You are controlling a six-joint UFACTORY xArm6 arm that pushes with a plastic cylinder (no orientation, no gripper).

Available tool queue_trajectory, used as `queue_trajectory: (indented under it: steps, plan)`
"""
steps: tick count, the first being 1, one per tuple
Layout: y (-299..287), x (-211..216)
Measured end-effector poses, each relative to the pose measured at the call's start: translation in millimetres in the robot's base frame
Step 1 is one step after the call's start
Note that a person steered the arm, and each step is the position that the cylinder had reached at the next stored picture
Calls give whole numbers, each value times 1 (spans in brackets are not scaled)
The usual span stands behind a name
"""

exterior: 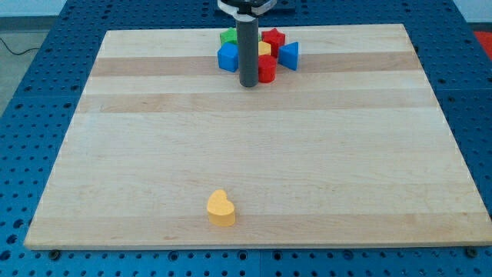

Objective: Move yellow heart at center of the board

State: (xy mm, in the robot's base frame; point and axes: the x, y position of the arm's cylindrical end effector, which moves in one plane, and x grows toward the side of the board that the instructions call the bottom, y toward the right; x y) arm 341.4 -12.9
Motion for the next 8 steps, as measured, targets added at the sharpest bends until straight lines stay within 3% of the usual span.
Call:
queue_trajectory:
  steps: [2, 3, 5, 7, 8]
  plan:
    - [0, 0]
    - [29, 31]
    - [127, 156]
    - [135, 269]
    - [125, 277]
